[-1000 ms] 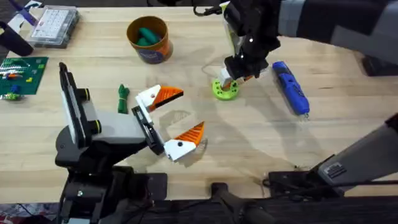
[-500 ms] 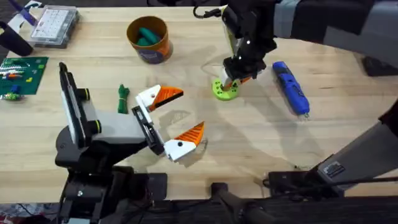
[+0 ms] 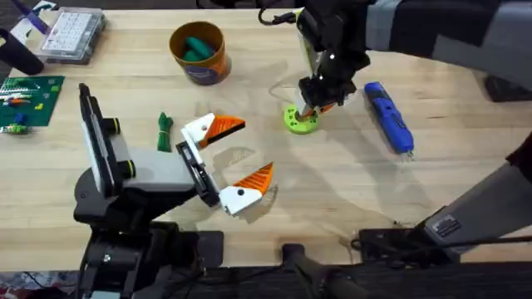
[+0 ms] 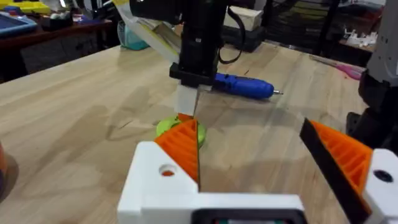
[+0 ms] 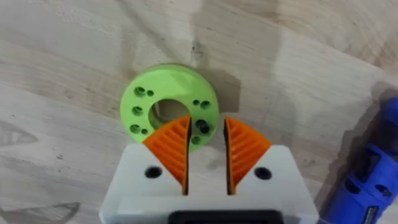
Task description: Pick up the gripper from the table and insert it into the empty holder that is missing its gripper. Then pick up a screw, insert it into the mounting hole, and use the screwdriver to tighten it. Finally, clean up the table by picking up the vegetable and placing it into the bucket.
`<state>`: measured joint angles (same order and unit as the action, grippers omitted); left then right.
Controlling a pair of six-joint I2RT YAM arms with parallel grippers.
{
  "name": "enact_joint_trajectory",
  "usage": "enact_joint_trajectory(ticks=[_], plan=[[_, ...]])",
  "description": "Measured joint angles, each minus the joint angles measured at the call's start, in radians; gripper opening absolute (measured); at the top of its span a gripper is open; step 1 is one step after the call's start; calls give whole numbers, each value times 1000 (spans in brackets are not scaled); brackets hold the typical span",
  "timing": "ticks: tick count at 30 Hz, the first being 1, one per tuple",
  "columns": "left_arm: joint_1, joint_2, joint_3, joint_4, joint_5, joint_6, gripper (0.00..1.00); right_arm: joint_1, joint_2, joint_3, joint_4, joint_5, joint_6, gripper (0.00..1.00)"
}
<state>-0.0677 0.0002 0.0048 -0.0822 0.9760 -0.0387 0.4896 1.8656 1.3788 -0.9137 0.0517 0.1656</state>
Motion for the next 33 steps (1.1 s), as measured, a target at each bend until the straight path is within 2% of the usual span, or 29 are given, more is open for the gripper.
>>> enact_joint_trajectory(ticks=[16, 19, 26, 33], plan=[[0, 0, 0, 0, 0, 0, 991, 0, 2, 0, 1, 0, 22, 268], [0, 0, 0, 0, 0, 0, 991, 0, 10, 0, 1, 0, 29, 216], [0, 0, 0, 0, 0, 0, 991, 0, 18, 0, 3, -1, 33, 186], [0, 0, 0, 0, 0, 0, 991, 1, 18, 0, 2, 0, 37, 113]])
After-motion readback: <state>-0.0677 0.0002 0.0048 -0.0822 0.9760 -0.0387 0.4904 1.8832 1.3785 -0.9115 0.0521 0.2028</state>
